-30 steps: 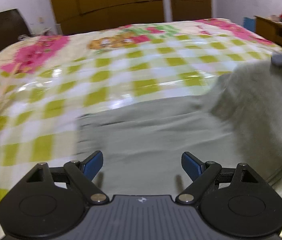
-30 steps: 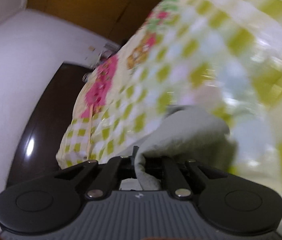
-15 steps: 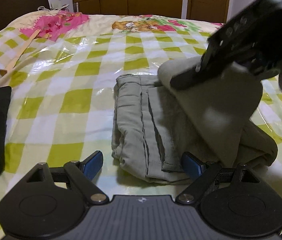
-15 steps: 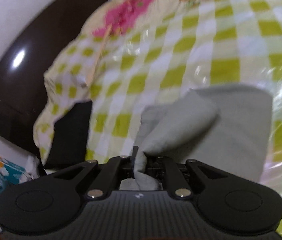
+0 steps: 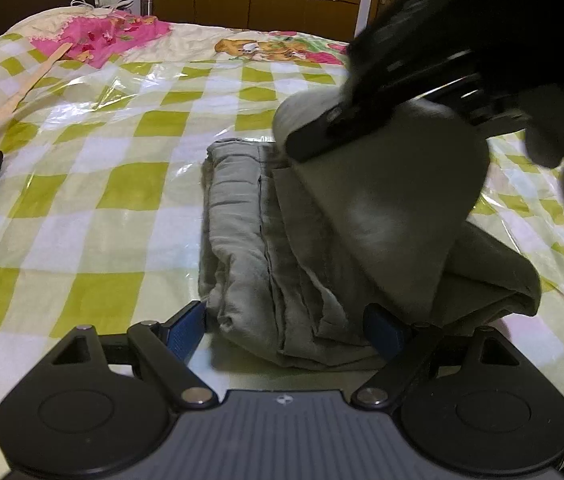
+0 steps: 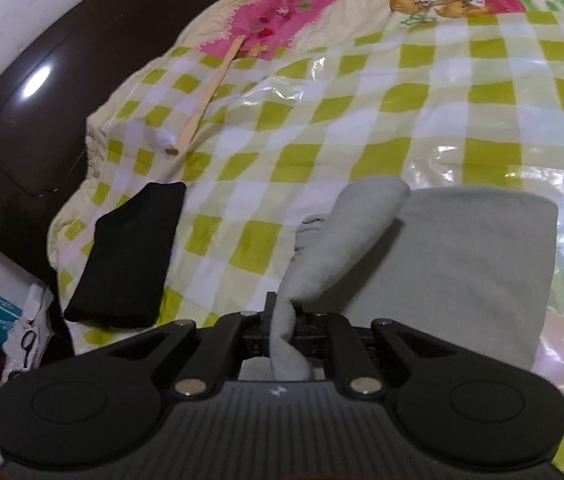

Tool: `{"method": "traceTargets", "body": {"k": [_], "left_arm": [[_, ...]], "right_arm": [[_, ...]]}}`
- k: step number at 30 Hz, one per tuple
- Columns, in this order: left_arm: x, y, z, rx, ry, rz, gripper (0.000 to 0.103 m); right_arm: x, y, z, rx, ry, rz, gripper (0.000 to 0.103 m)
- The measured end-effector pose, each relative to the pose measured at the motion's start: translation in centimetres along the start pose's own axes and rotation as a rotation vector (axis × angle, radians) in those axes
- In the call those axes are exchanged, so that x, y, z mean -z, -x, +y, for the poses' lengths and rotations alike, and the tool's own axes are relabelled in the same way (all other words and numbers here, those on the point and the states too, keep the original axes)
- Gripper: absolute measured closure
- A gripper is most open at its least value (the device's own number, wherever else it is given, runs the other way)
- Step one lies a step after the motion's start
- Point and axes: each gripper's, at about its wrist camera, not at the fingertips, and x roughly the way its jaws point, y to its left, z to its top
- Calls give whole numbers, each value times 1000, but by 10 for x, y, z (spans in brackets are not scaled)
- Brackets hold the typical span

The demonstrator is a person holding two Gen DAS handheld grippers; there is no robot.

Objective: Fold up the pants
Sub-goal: 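Lift the trouser edge with the right tool and fold it over the stack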

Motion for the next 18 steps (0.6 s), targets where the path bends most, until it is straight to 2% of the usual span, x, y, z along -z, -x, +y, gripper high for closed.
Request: {"method": "traceTargets", "body": {"k": [3, 6, 9, 13, 17, 18], "left_arm": [[2, 4, 6, 14, 12, -6, 6], [5, 9, 11, 16, 22, -8, 6], [9, 18, 15, 3, 17, -13, 6], [14, 33, 30, -2, 51, -9, 6], [15, 50, 42, 17, 95, -16, 6], [14, 54, 43, 17, 99, -18, 6]], "right_arm": [[1, -15, 6, 54, -3, 29, 92], [8, -18, 18, 20, 45, 55, 79], [12, -18, 27, 18, 82, 70, 79], [10, -6, 27, -40, 47, 51, 79], [-3, 7, 25, -8, 104, 24, 78], [-8, 6, 25, 15, 125, 26, 72]]}}
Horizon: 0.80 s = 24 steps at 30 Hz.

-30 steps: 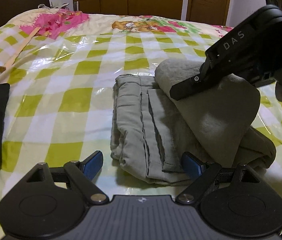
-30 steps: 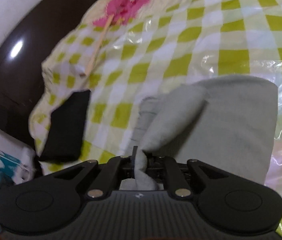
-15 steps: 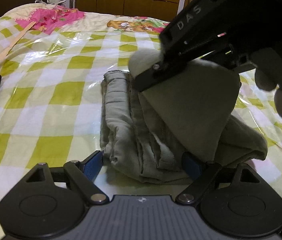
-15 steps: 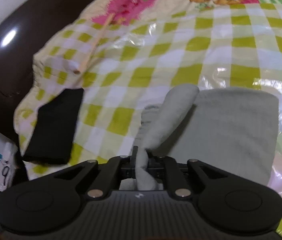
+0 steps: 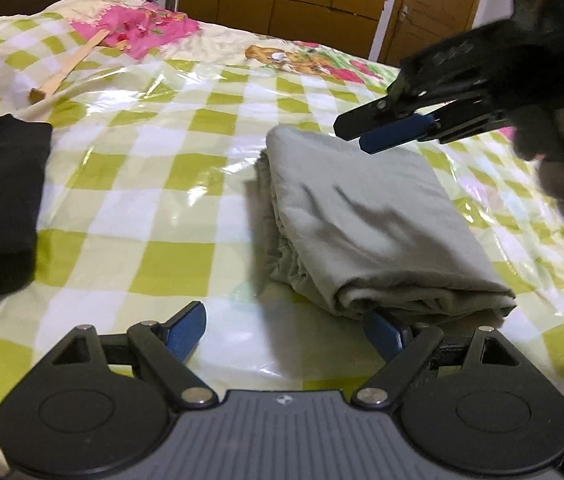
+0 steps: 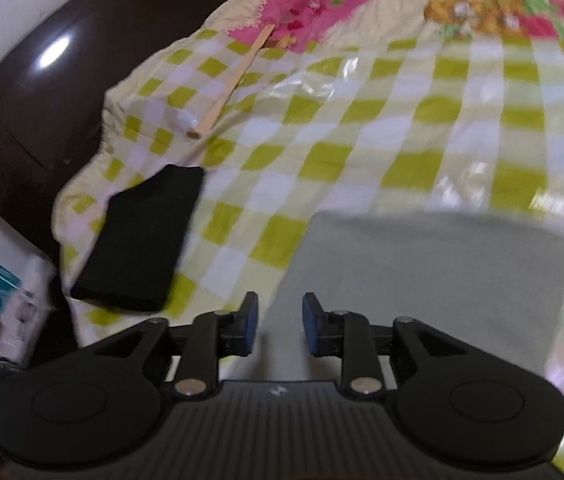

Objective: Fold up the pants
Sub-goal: 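Lift the trouser edge with the right tool and fold it over the stack, then release the cloth and press the folded trousers flat with the right tool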

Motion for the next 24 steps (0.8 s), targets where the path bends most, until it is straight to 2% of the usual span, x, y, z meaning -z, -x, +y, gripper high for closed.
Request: {"method": "traceTargets", "body": {"k": [1, 4, 5, 7, 8, 12, 14, 17, 18, 19, 20, 21, 24], "left_arm": [[0, 3, 1, -4, -4, 2, 6], [1, 15, 3, -22, -12, 4, 6], [1, 18, 4, -26, -18, 6, 6], [-1, 23, 7, -46, -22, 3, 6], [-4, 25, 9, -48, -15, -5, 6], [-17, 29, 15, 30, 80, -50, 5], [-24, 15, 11, 46, 94, -43, 5], [-29, -9, -3, 13, 31, -19, 5], [-29, -17, -9, -7, 6, 2, 11], [-30, -26, -14, -27, -25, 24, 17], [-30, -33, -18, -32, -46, 42, 36], [-30, -37, -21, -22, -55, 57, 50], [-39, -38, -31, -10, -99, 39, 65]], "right_arm": [[-7, -3, -2, 22, 27, 10, 67], [-22, -12, -7, 42, 109, 0, 66], [-26, -15, -8, 35, 146, 1, 66], [-36, -25, -8, 7, 235, 22, 56], [-40, -30, -9, -4, 269, 28, 55], [-55, -56, -17, -44, 364, 98, 49], [-59, -70, -25, -76, 367, 136, 48], [-61, -88, -39, -133, 305, 189, 47], [-61, -89, -41, -141, 299, 192, 54], [-60, -88, -43, -156, 297, 189, 77], [-59, -87, -44, -166, 288, 185, 86], [-59, -83, -45, -170, 276, 179, 90], [-58, -67, -48, -176, 252, 150, 95]]}}
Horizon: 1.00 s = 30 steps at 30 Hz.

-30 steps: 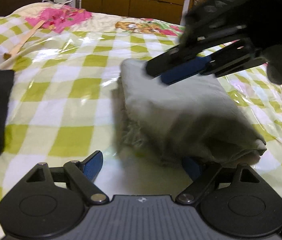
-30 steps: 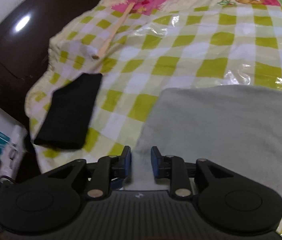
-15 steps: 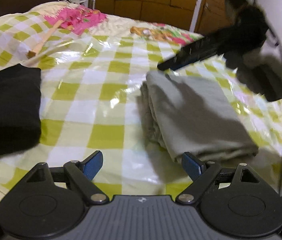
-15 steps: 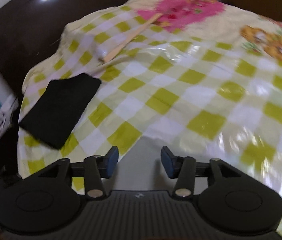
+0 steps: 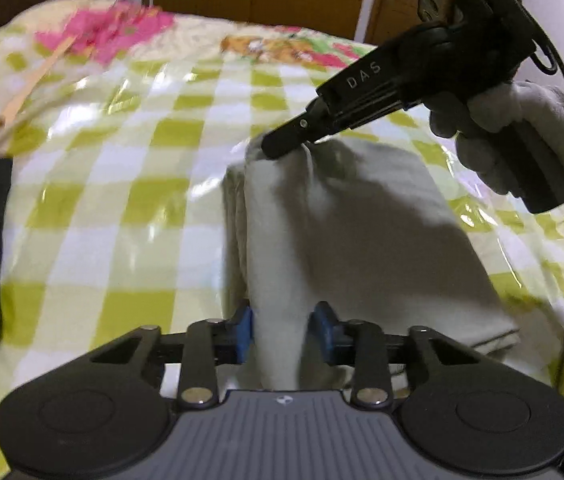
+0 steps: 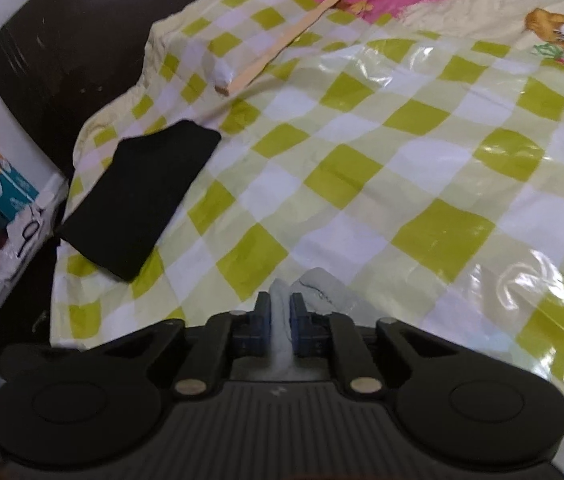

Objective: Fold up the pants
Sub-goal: 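Release the cloth and press the folded trousers flat with the right tool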

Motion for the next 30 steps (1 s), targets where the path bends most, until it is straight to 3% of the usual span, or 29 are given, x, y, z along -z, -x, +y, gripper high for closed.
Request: {"method": "traceTargets", "body": {"k": [2, 7, 11, 14, 17, 25, 30], "left_arm": [[-9, 4, -2, 2, -20, -24, 72], [-15, -4, 4, -12, 9, -25, 72], [-5, -21, 12, -38, 41, 28, 64], [-5, -16, 13, -55, 44, 24, 54], [-6, -10, 15, -69, 41, 25, 51], [-23, -4, 2, -76, 16, -27, 47], [-22, -32, -7, -98, -14, 49, 44]], "right_arm": [[1, 14, 0, 5, -15, -31, 96], [-4, 39, -10, 26, -69, -127, 96], [-8, 14, -18, 50, -98, -150, 96], [-2, -21, -24, 71, -125, -88, 96], [6, -30, -22, 89, -128, -81, 93], [6, 33, 3, 131, -58, -230, 84], [39, 53, 13, 118, -89, -219, 77]]}}
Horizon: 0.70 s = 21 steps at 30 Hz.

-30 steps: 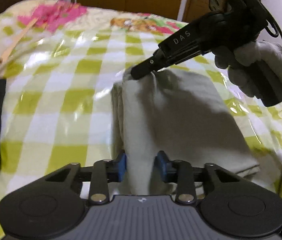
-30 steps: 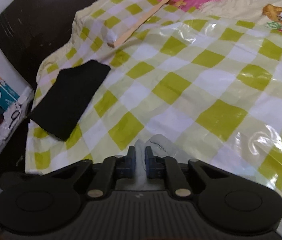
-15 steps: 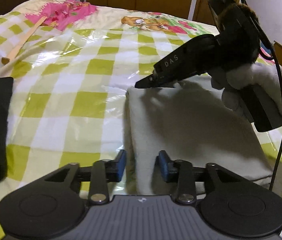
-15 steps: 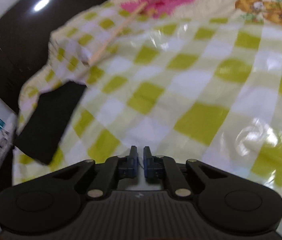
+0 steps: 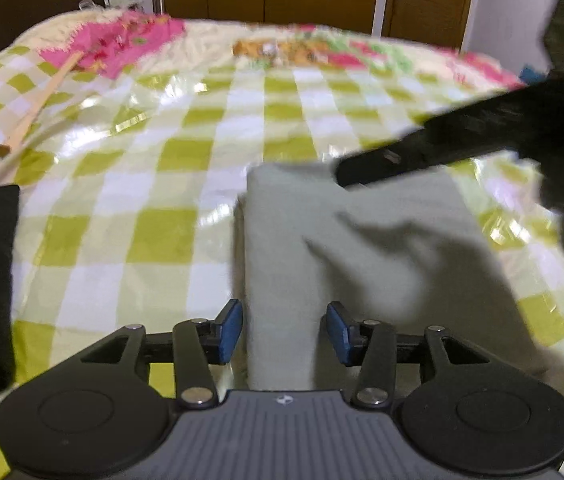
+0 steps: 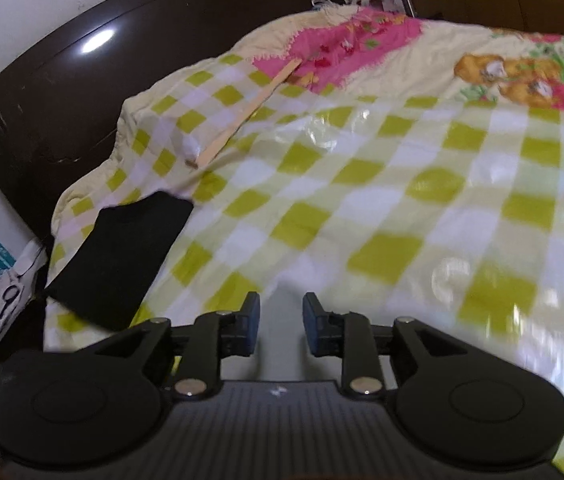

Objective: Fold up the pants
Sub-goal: 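Release the cloth and press the folded trousers flat with the right tool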

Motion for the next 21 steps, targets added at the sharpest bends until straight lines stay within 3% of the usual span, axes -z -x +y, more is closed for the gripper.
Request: {"method": "traceTargets", "body": {"k": [4, 6, 10, 12, 14, 19, 21], "left_arm": [[0, -11, -2, -11, 5, 46, 42], [-4, -5, -3, -17, 2, 29, 42], [-10, 6, -3, 9, 4, -11, 42], [-13, 6, -2, 29, 12, -17, 41], [-16, 3, -5, 20, 4, -18, 39], [-19, -3, -9, 15, -21, -27, 33], [-20, -9, -8, 28, -37, -11, 30]], "right_arm": [[37, -1, -10, -1, -92, 79, 73], [50, -4, -15, 33, -117, 113, 74], [60, 28, -23, 29, -203, 9, 72], [65, 49, -29, 63, -221, -26, 66], [73, 61, -40, 102, -247, -27, 59], [97, 73, -67, 160, -350, -6, 58], [104, 71, -74, 139, -402, -5, 57]]}}
